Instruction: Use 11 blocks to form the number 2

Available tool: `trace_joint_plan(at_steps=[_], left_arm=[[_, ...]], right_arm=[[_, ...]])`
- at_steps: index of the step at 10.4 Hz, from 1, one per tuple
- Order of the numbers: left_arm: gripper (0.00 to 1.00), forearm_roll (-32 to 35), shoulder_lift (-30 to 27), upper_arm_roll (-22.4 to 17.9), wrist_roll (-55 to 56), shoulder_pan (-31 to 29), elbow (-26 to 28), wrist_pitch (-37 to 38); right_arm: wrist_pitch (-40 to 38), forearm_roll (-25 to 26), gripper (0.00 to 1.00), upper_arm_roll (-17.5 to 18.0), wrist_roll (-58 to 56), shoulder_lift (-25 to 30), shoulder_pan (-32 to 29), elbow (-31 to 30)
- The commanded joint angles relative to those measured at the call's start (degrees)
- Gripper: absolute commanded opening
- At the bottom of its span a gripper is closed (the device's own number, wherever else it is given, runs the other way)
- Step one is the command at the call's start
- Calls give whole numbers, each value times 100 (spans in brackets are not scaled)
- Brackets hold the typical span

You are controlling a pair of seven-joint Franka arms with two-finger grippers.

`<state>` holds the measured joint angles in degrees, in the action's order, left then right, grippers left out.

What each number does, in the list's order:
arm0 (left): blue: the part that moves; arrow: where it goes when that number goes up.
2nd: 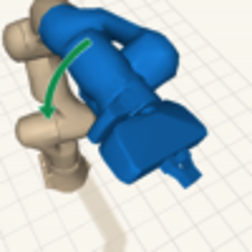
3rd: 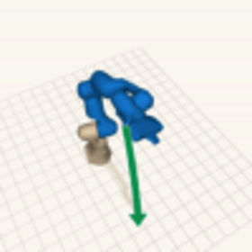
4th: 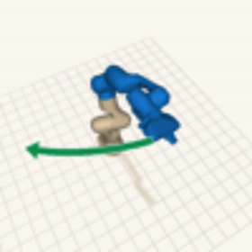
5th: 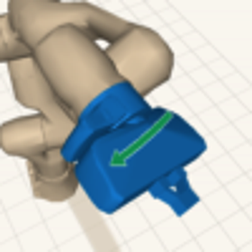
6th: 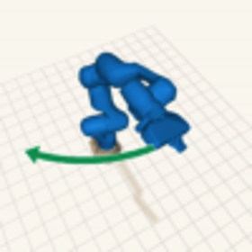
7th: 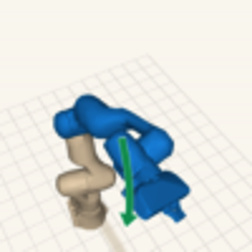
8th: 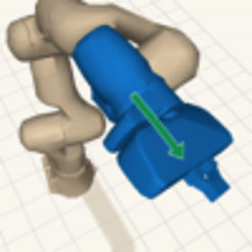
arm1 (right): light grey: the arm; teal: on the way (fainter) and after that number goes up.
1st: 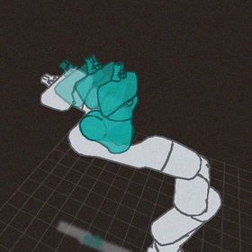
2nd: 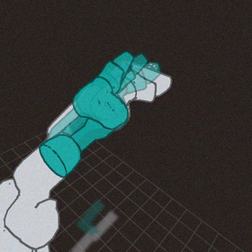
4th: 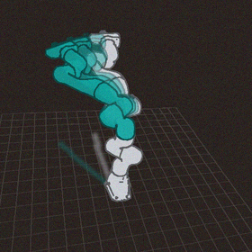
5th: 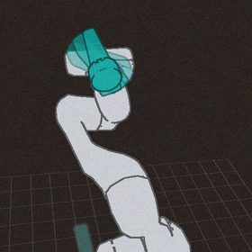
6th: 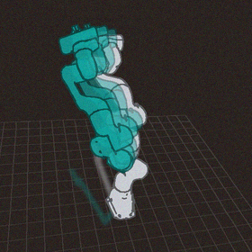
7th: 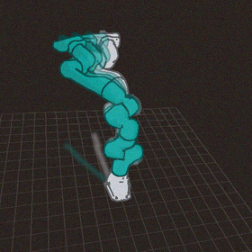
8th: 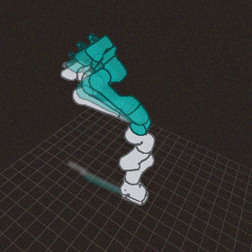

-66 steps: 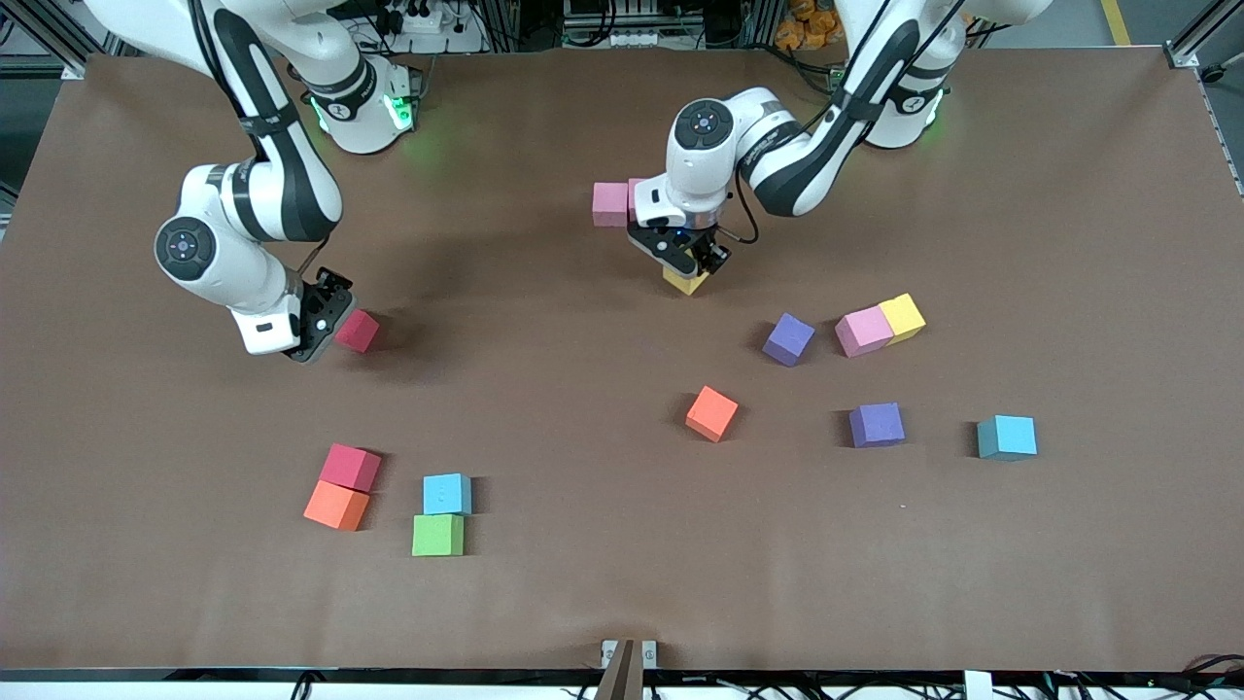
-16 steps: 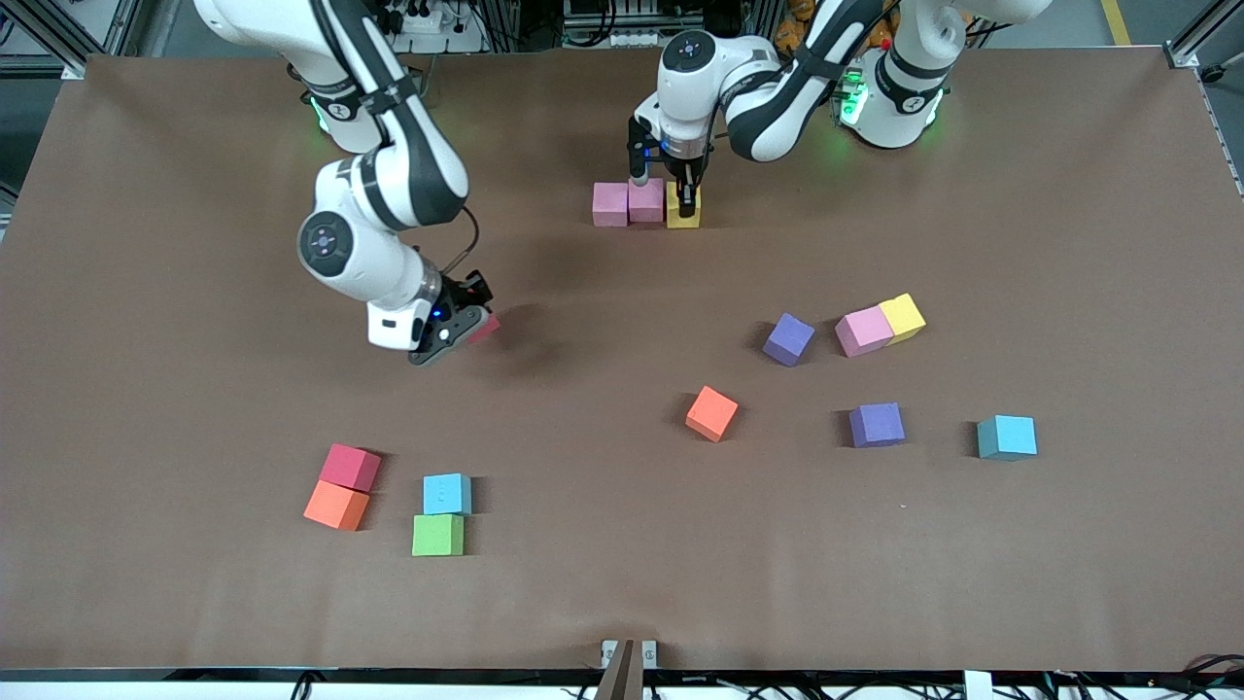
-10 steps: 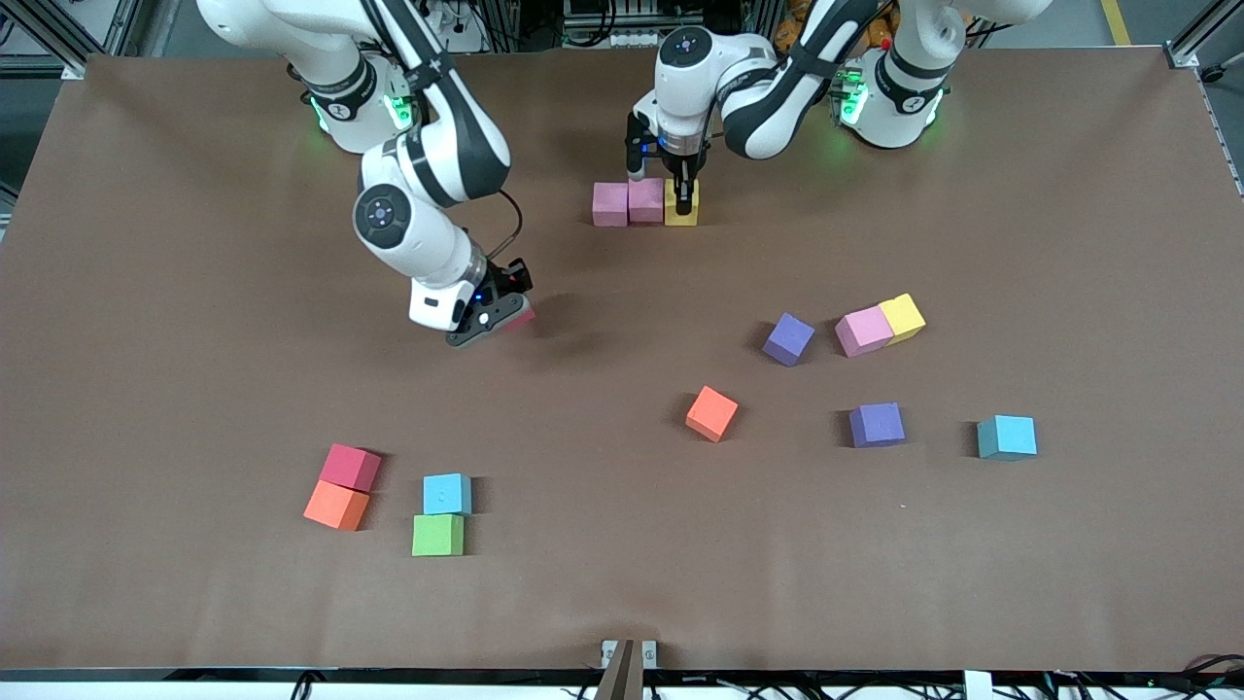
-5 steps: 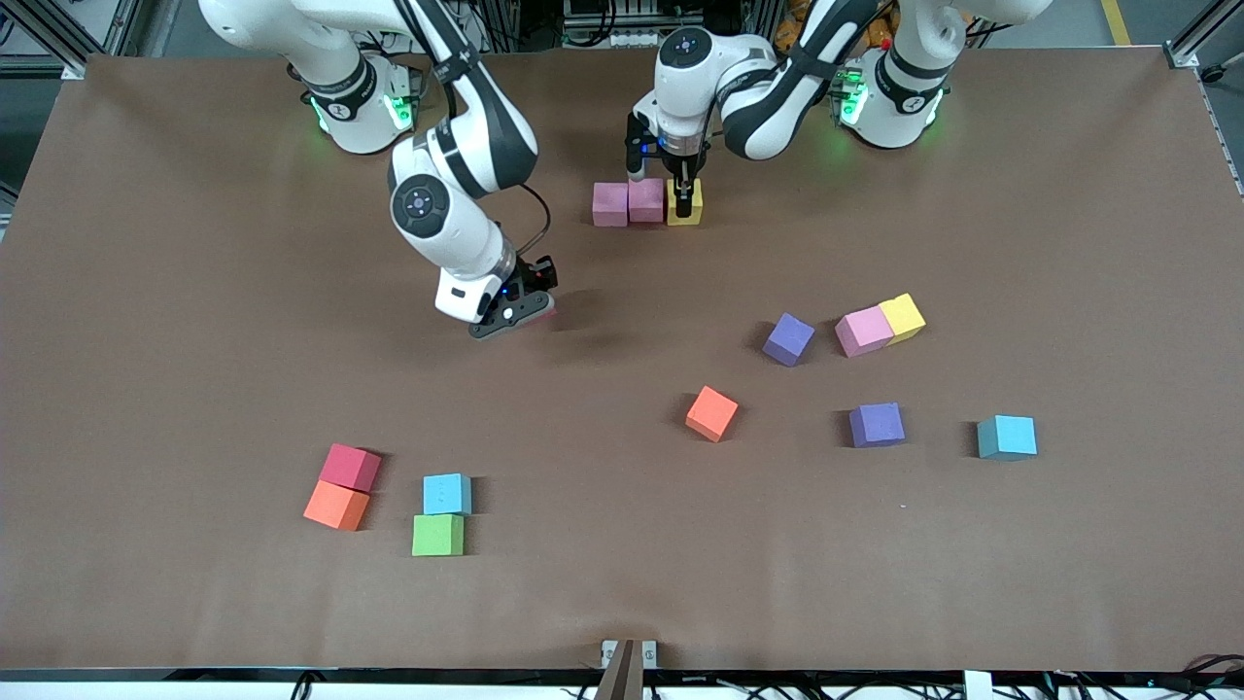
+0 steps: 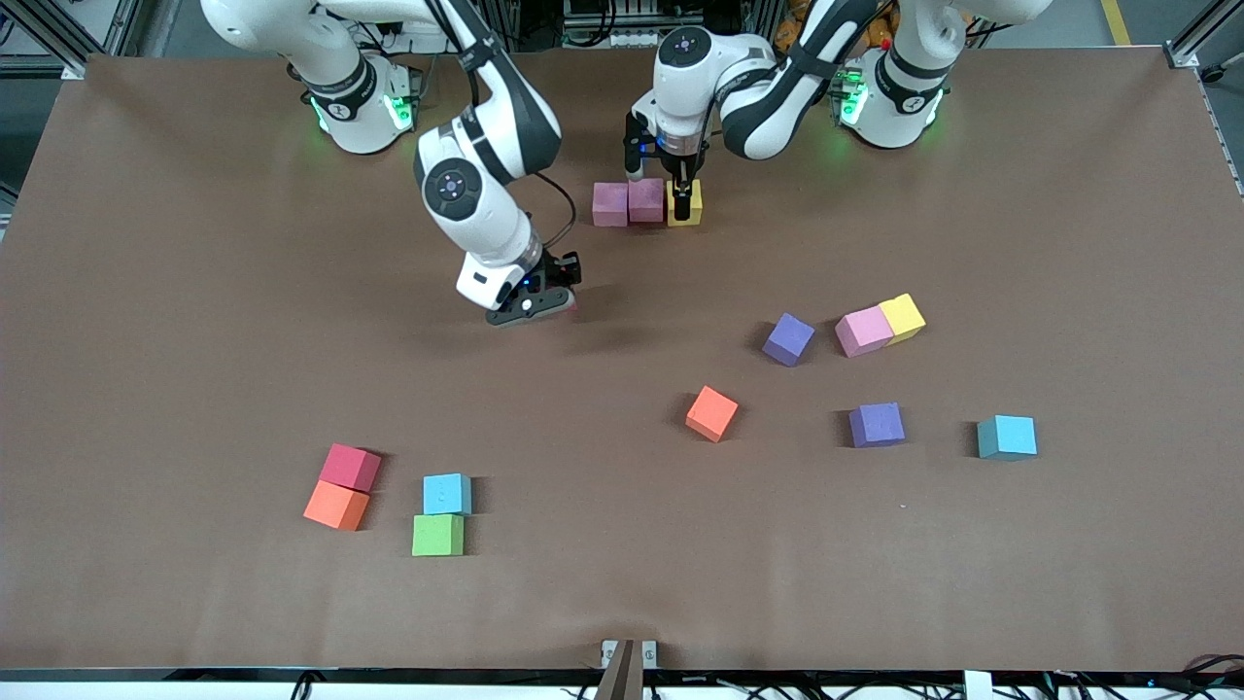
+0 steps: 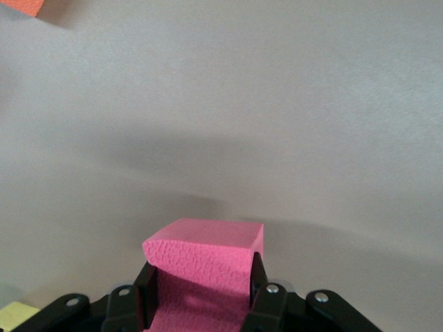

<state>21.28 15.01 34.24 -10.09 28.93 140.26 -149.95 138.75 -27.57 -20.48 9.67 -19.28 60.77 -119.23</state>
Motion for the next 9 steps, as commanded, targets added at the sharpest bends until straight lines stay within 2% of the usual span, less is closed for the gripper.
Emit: trace_joint_plan(at_steps=[1,4,7,9], left_arm=[[100,149,-226,12,-45,-10,36,-16],[100,149,-331,47,-37,-10,45,-16],[100,70,-647,249,16,-132,63,149],[100,-376,-1051,380,-10,-238,54,492]], right_arm=[[21,-73,20,-105,604,-269,250,303],[169,-73,20,-96,1035,-330,347,374],[460,-82,20,-87,1405,-480,505,435],[469,-82,20,-87,1659,-559,558,541]])
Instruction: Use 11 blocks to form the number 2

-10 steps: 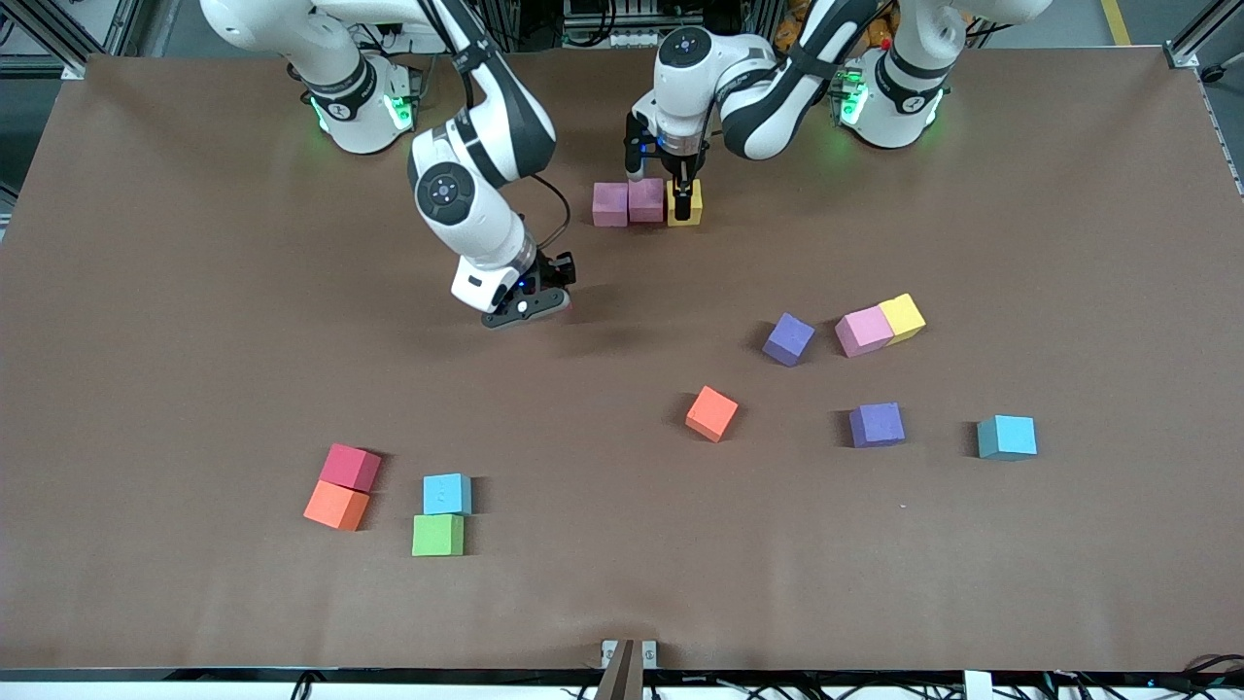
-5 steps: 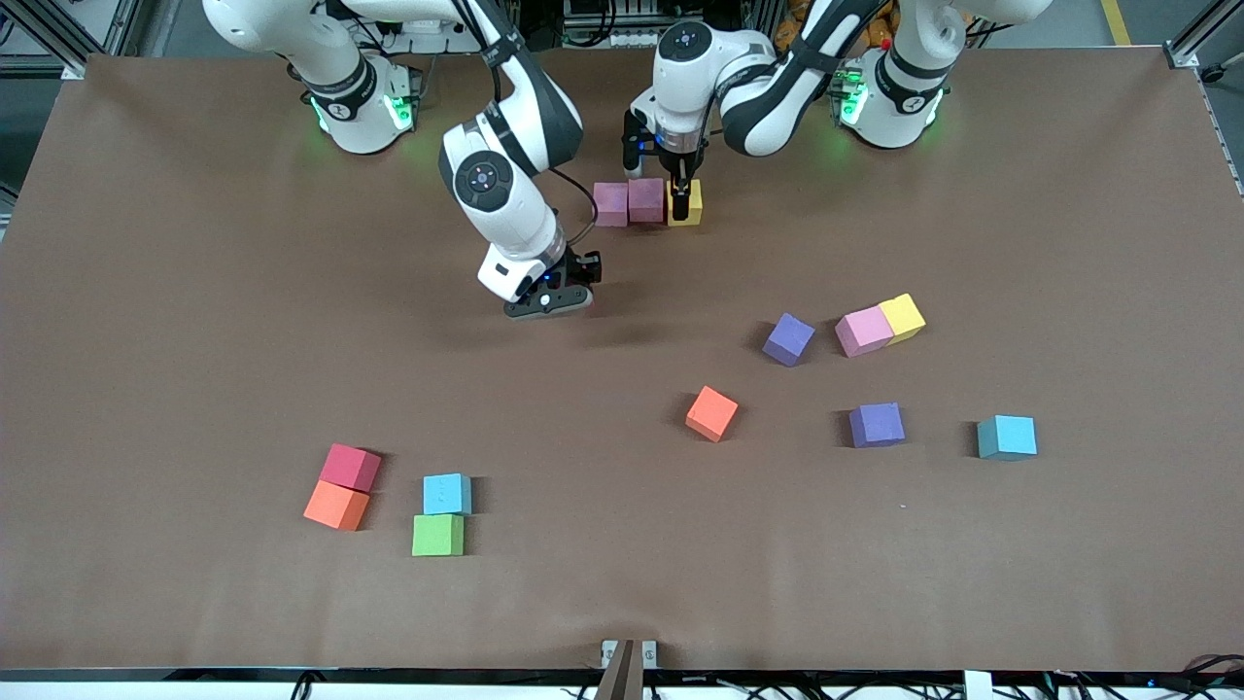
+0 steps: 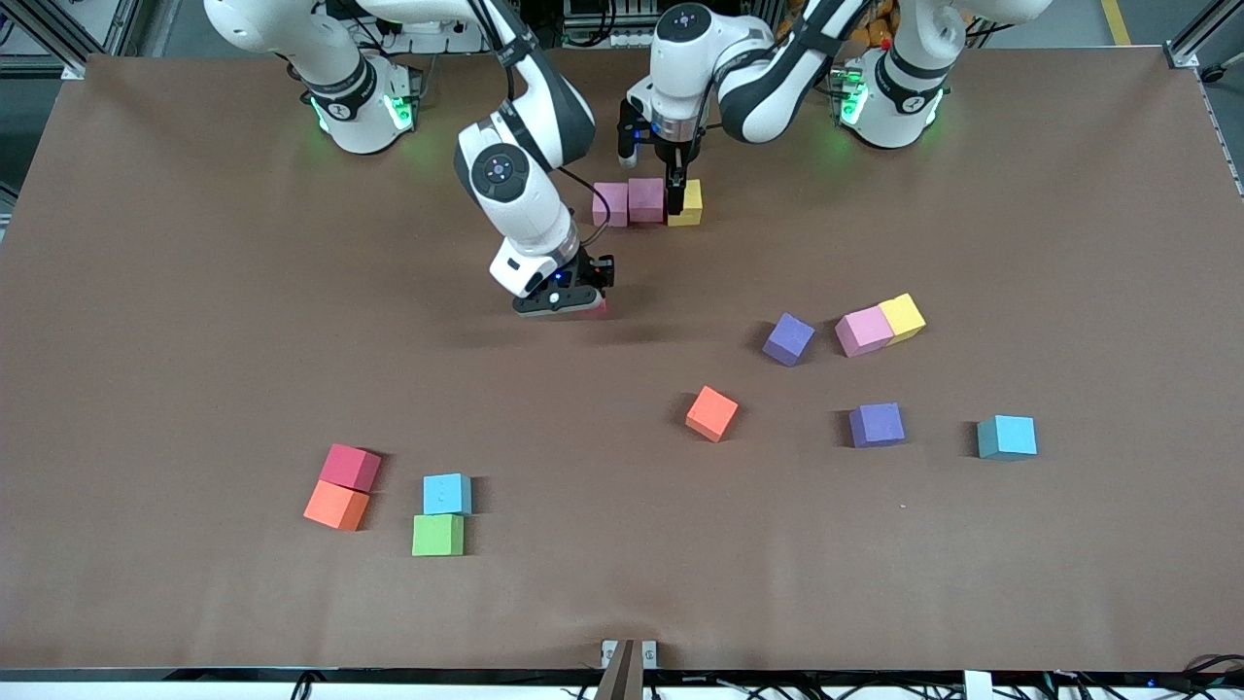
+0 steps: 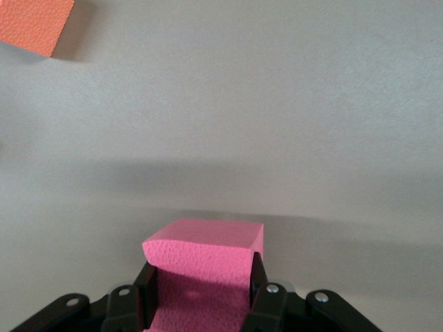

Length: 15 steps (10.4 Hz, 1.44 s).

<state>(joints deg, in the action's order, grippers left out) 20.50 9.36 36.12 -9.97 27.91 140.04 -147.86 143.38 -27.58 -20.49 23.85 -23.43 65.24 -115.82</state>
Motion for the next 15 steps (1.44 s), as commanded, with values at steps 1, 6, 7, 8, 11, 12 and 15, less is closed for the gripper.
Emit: trace_joint_plan(at_steps=[1,6,7,8,11,12,15], left_arm=[[100,-492,-661,211,-13,-267,67,415],[100,-1417,-1409,89,-57,-1128,-458,1846],[100,-1443,-1480,-129,-57,-1277,-625,2101],[100,-1443,-1498,-410,-75,-1427,-784,2225],[100,-1443,-1183,-580,-477,-2444,-1293,2244],[100,-1435,-938,-580,-610,-2709,-1495,2253],[100,-1391,-51,-606,-454,-2904,-1927,2235]], right_arm=[[15,-81,20,-87,330,-162,164,200],[173,-28,20,-96,1323,-293,638,349],[182,-28,20,-105,1402,-389,796,428],[182,-28,20,-96,1473,-495,893,559],[278,-89,20,-78,1631,-986,1140,1060],[496,-98,20,-35,1658,-1110,1149,1131],[946,-160,19,150,1693,-1286,1175,1132]])
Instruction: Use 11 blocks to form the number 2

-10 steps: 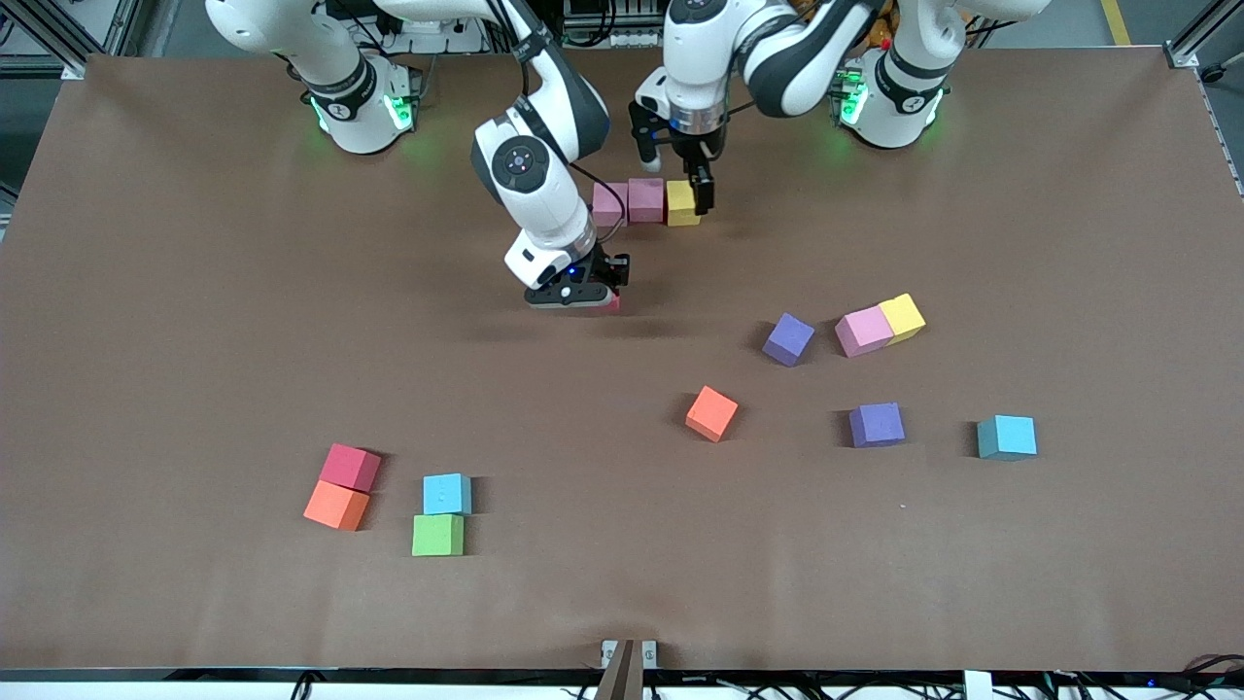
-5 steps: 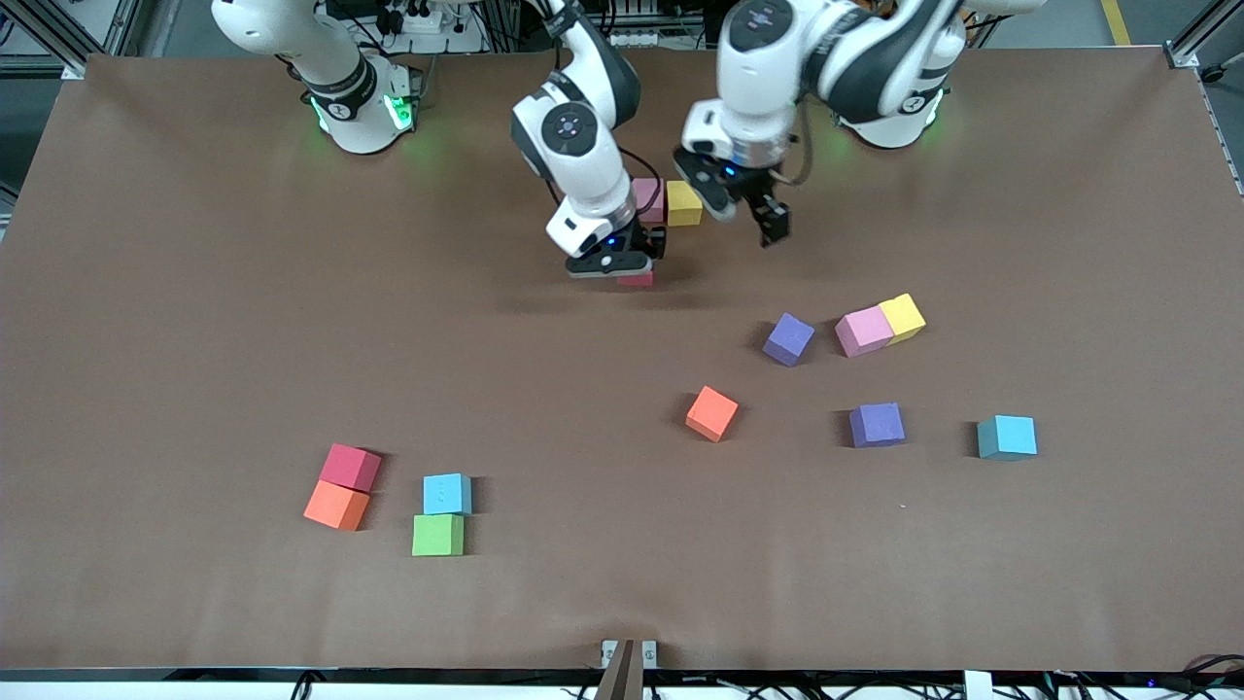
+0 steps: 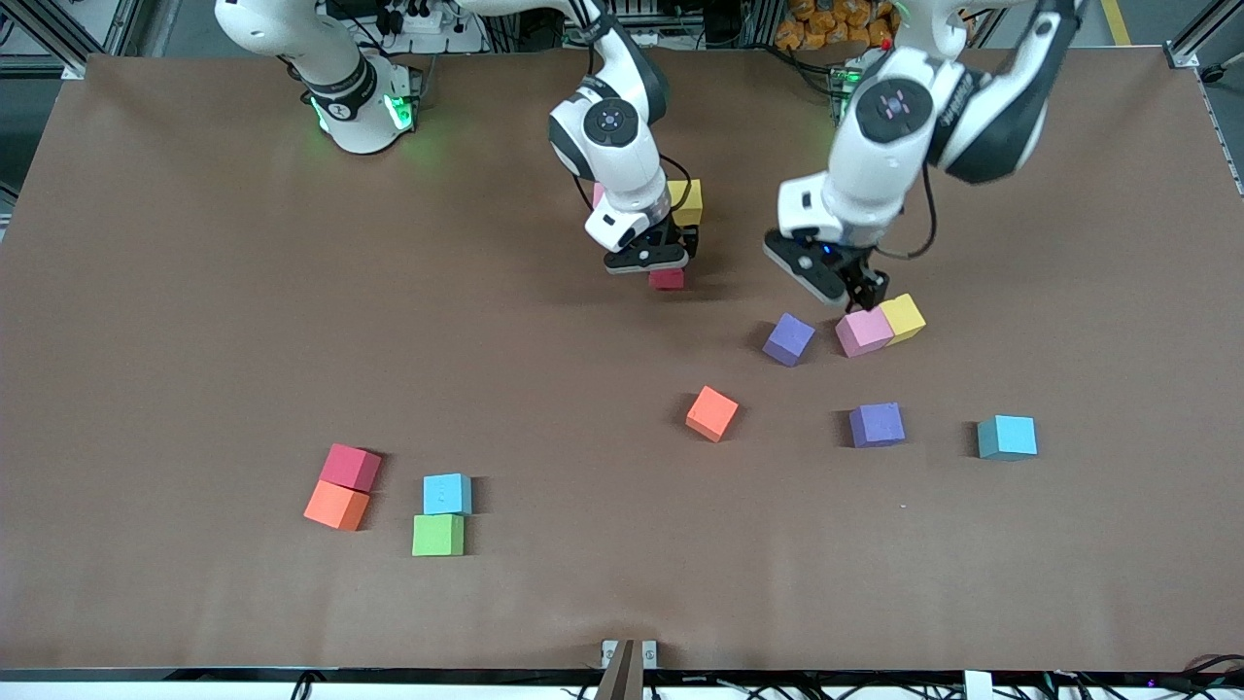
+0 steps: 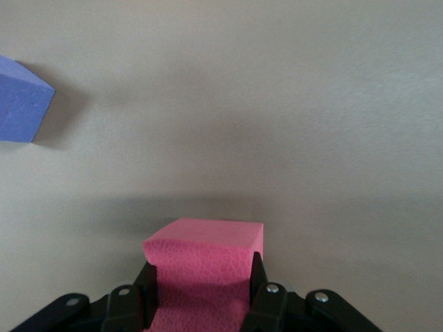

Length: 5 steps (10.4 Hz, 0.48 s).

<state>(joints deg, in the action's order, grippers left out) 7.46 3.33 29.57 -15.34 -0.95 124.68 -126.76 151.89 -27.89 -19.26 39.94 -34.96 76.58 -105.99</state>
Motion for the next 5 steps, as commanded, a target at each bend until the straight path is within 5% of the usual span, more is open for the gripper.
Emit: trace_joint_plan(at_steps=[1,5], left_arm=[[100,-78,668,49,319,-132,-409,126],[100,-60,810,49,1258,-221,-339,143]], right_arm=[[156,-137,19,149,119,-143,32,140],[166,-137,18,168,418,-187,304,123]])
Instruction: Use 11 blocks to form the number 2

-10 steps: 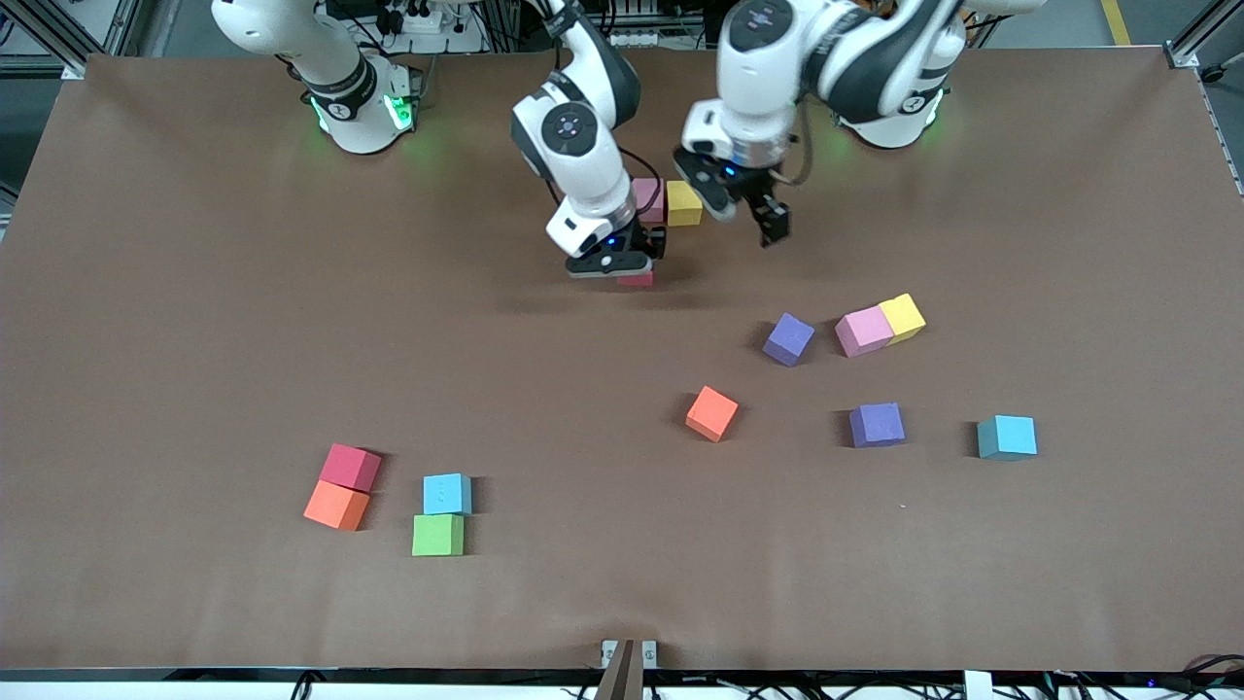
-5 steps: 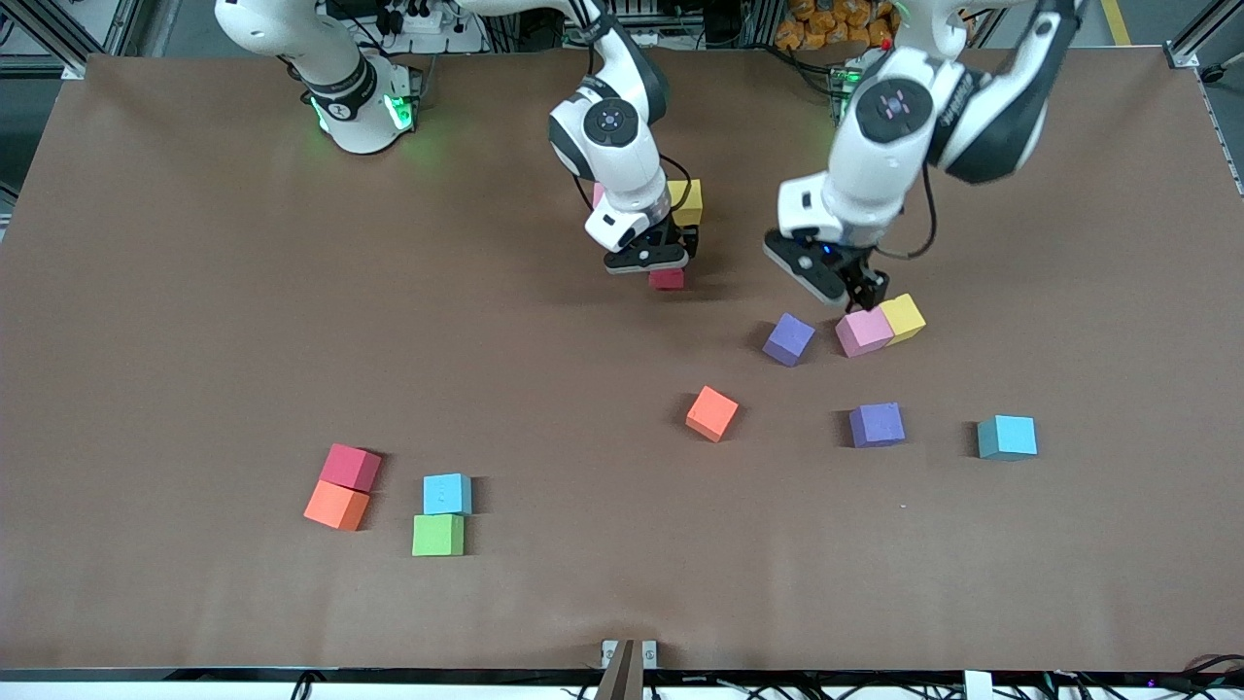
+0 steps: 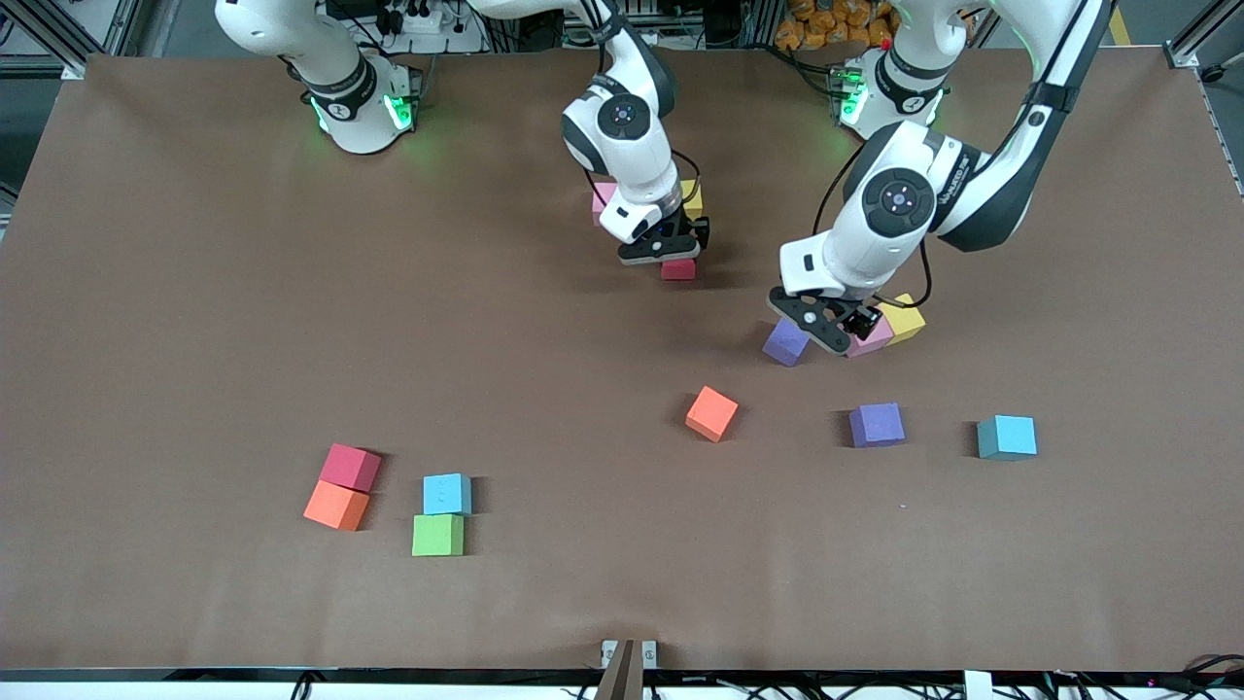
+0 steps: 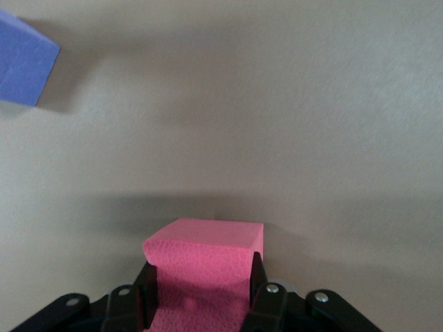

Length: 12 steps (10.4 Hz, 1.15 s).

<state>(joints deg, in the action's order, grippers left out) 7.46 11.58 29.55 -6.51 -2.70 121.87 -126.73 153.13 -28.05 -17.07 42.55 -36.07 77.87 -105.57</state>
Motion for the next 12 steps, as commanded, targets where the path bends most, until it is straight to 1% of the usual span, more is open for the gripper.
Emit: trace_joint_plan(at_steps=[1,7,12], left_arm=[[100,-60,-15,51,578,-47,-23,140],[100,-43,55,51,730,-3,-23,158],[100,-8,335,59,756,67,-32,35]], right_arm=[[-2,-122,18,-51,166,-76,211,71],[-29,-122,18,-51,316,-67,448,-104],[-29,-122,18,-60,368,-23,518,-210]])
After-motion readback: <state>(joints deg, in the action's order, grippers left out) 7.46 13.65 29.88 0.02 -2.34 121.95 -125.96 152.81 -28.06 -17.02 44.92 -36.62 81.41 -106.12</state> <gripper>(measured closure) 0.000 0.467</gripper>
